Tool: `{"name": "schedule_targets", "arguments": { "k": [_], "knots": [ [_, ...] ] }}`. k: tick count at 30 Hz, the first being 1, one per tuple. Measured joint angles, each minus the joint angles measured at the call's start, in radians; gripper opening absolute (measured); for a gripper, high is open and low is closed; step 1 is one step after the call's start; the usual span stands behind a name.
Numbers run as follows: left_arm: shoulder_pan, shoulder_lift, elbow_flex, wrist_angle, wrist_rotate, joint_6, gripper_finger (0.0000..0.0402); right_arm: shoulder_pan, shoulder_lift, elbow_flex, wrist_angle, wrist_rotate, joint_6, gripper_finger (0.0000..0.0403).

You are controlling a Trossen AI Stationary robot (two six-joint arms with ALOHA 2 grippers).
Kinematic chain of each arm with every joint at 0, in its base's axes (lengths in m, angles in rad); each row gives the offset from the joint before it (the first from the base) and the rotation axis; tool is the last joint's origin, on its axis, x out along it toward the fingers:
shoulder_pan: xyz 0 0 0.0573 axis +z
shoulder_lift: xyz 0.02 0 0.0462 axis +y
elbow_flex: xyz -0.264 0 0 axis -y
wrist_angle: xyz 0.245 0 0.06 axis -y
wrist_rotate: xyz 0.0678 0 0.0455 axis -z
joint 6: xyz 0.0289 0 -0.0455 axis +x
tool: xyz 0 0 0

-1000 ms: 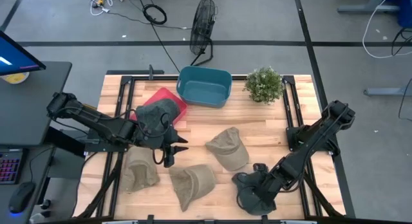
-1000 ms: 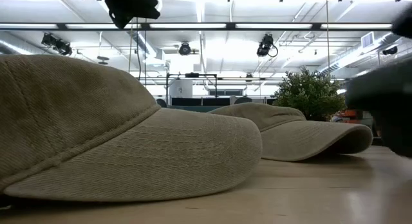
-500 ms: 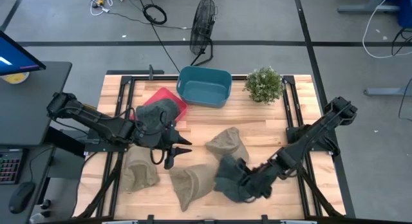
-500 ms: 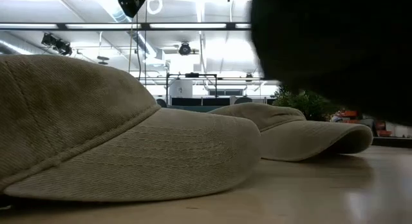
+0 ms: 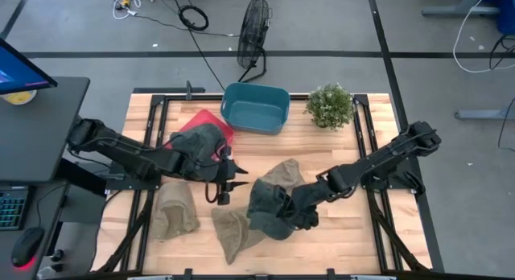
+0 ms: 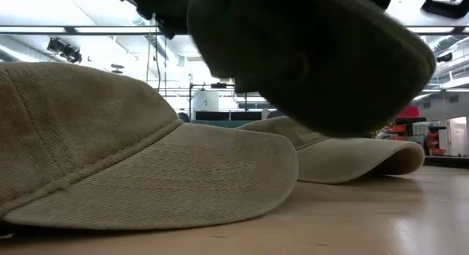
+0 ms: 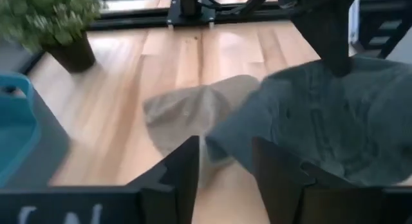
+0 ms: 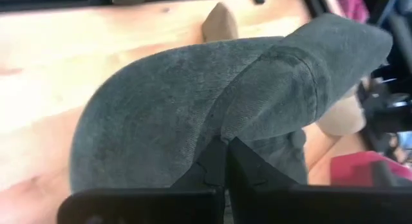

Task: Pick & Place hat
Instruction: Put the dark blue cap into the pink bin

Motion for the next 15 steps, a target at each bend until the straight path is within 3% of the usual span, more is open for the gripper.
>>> {"name": "schedule_targets", "arguments": {
  "k": [3,8,15],
  "knots": [
    [0.014,0.023,0.0,0.051,0.015,0.095,0.0182,-0.023,0.025,0.0,-0.003,-0.019,-0.047,0.0002],
    [0.052,0.074,0.0,0.073,0.153,0.124,0.0229,-0.049,0.043,0.0,0.044,-0.023,-0.191,0.0002],
    [0.08,0.129,0.0,0.069,0.191,0.119,0.0243,-0.065,0.043,0.0,0.089,-0.034,-0.305,0.0002]
  ]
}}
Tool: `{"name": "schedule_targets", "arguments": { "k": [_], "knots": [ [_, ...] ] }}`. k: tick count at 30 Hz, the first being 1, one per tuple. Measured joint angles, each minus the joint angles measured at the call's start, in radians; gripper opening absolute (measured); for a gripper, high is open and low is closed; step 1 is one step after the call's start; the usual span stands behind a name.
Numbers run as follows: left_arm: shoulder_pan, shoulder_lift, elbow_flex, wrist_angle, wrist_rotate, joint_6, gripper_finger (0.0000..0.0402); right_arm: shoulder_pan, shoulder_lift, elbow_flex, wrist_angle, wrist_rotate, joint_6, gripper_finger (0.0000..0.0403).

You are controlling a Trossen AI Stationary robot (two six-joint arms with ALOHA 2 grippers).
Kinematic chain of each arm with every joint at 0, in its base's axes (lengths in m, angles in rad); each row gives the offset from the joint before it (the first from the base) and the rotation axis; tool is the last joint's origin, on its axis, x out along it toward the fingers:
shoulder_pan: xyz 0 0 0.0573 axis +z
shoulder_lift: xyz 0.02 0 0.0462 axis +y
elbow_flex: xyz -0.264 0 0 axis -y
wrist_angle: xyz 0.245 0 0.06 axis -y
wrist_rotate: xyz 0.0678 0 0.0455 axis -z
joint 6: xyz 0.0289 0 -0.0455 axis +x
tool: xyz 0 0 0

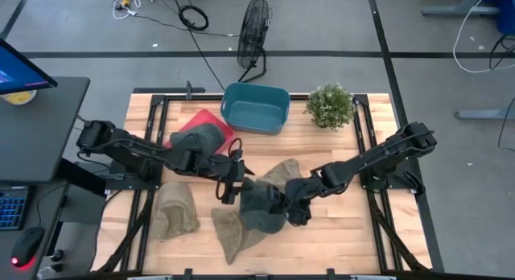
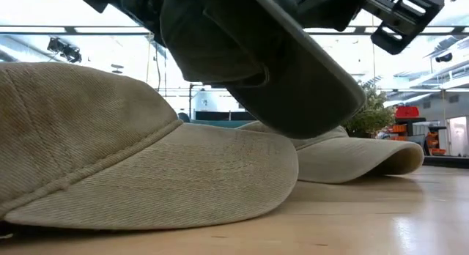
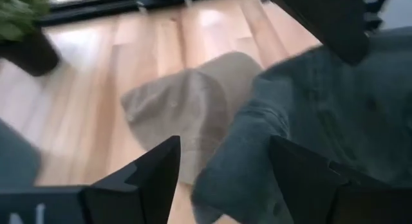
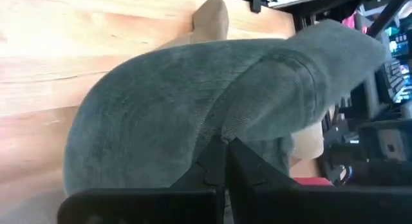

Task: Pick & Place hat
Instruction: Put the dark blue cap into the pink bin

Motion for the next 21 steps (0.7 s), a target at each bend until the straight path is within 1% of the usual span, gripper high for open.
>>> {"name": "schedule_targets", "arguments": {
  "k": [3,8,11,15,18,21],
  "knots": [
    [-0.001,0.004,0.001,0.006,0.053,-0.001,0.0239,-0.001,0.0,0.0,-0.009,0.005,-0.03,0.0002],
    [-0.002,0.004,0.001,0.002,0.083,-0.023,0.0229,-0.002,0.0,0.0,-0.007,0.079,-0.106,0.0002],
    [-0.002,0.005,0.001,0.001,0.085,-0.044,0.021,-0.002,0.0,0.0,-0.002,0.104,-0.122,0.0002],
    [-0.002,0.005,0.001,-0.001,0.086,-0.048,0.0157,0.0,0.0,0.0,0.001,0.109,-0.079,0.0005],
    [-0.002,0.005,0.001,-0.015,0.086,-0.056,0.0105,-0.001,0.0,0.0,0.004,0.116,-0.002,0.0015],
    [-0.001,0.005,0.001,-0.018,0.082,-0.097,0.005,0.0,0.0,0.0,0.004,0.154,0.114,0.0025]
  ]
}}
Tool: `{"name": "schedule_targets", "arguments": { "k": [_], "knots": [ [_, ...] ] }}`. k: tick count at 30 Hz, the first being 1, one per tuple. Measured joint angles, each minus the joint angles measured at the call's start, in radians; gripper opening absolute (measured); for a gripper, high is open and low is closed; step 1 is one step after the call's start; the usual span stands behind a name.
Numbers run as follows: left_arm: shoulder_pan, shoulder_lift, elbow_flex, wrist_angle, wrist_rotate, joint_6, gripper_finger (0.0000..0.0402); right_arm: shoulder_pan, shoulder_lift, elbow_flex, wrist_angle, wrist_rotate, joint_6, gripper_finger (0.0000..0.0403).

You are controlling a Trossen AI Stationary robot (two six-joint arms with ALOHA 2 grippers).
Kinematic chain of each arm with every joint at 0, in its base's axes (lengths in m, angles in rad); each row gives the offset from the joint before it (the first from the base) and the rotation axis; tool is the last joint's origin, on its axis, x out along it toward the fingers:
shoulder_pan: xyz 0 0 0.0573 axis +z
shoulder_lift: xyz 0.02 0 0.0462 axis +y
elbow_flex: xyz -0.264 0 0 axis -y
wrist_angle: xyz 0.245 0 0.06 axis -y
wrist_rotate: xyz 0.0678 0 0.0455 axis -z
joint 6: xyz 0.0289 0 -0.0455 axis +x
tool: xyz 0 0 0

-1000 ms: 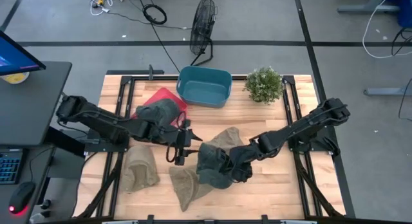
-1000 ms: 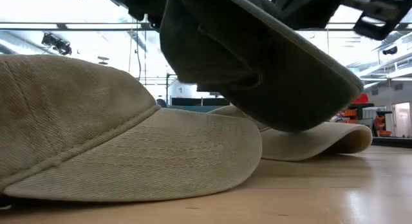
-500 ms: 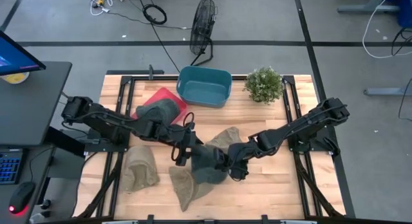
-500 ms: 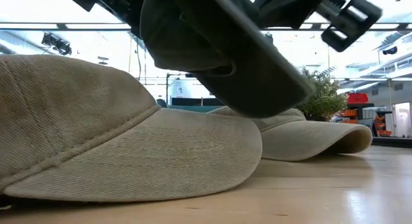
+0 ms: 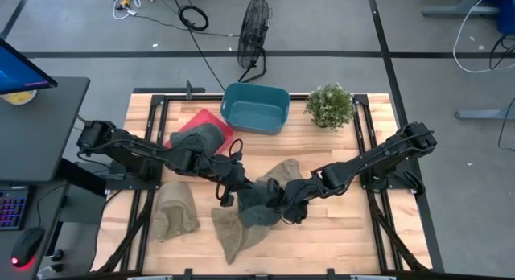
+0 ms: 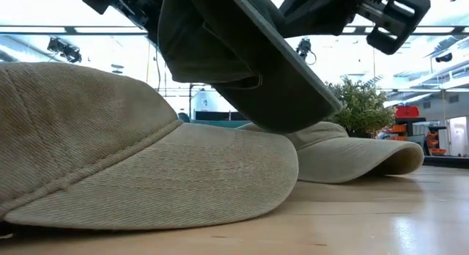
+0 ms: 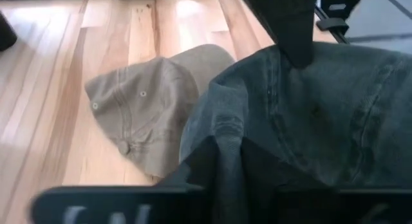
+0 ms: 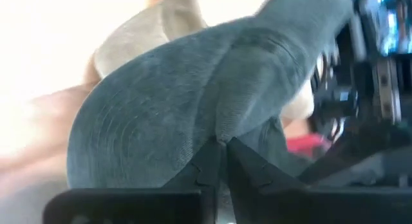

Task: Pick & Place hat
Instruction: Put the dark blue cap into the pink bin

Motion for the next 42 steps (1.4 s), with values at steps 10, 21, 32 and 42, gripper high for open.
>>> {"name": "schedule_targets", "arguments": {
  "k": [10,21,32,42],
  "knots": [
    [-0.017,0.0,-0.001,-0.028,-0.023,-0.116,0.0012,-0.001,0.0,0.0,-0.017,0.062,0.384,0.0089],
    [-0.12,-0.107,-0.001,-0.182,-0.178,-0.171,0.0008,0.051,-0.001,0.0,-0.035,0.142,0.482,0.0181],
    [-0.198,-0.34,0.043,-0.499,-0.604,-0.3,0.0007,0.123,-0.002,0.0,-0.068,0.236,0.685,0.0201],
    [-0.1,-0.464,0.11,-0.877,-0.705,-0.404,0.0006,0.125,-0.002,0.0,-0.081,0.234,0.691,0.0201]
  ]
}}
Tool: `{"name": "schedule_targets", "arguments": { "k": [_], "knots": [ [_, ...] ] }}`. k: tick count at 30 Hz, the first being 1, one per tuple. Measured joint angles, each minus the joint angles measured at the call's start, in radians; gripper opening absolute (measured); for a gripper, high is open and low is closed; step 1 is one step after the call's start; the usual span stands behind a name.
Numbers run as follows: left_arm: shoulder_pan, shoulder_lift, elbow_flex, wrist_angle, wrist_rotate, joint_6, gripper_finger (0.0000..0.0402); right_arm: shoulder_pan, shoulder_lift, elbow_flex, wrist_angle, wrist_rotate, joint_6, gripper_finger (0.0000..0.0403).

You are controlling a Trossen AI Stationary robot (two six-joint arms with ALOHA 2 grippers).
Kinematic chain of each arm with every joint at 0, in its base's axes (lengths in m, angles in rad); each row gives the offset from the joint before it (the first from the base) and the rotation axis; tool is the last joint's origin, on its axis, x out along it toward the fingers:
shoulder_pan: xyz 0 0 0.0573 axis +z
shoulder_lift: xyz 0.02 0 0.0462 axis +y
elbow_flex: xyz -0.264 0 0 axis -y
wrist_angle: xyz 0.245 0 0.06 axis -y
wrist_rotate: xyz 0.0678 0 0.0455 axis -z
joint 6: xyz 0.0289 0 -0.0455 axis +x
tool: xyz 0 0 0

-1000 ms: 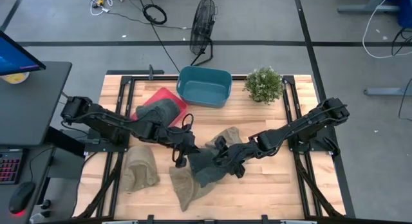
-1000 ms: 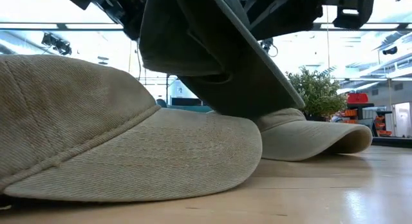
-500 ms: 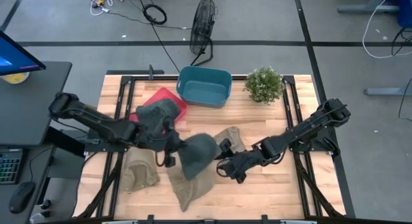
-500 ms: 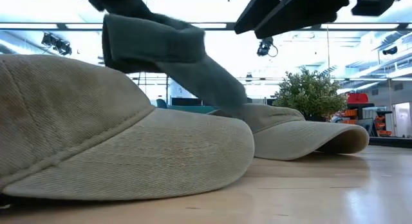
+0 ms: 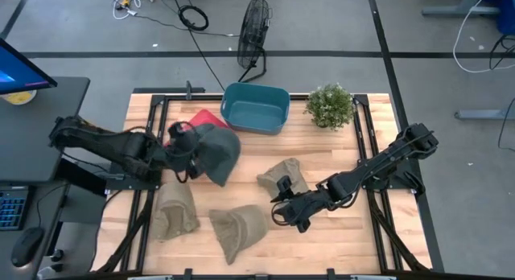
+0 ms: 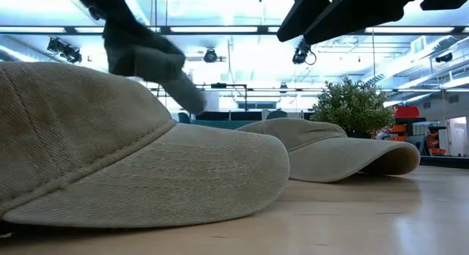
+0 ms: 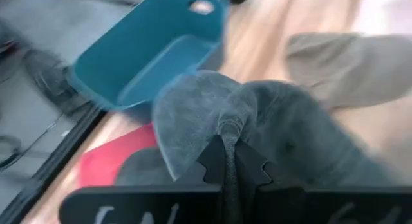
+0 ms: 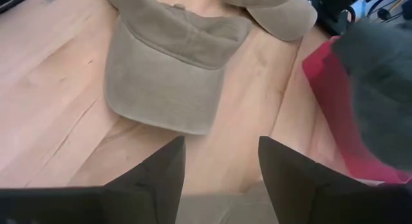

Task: Pick & Place hat
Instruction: Put the dark blue cap into the pink bin

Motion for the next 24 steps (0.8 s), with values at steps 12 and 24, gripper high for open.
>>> {"name": "schedule_targets", "arguments": {
  "k": [12,24],
  "knots": [
    [0.247,-0.057,0.016,-0.28,0.003,0.06,0.0009,-0.025,0.0,0.0,-0.014,0.0,0.0,0.0201],
    [0.441,-0.054,-0.119,-0.168,0.186,0.174,0.0012,-0.051,0.0,0.0,-0.015,-0.001,0.0,0.0201]
  ]
}}
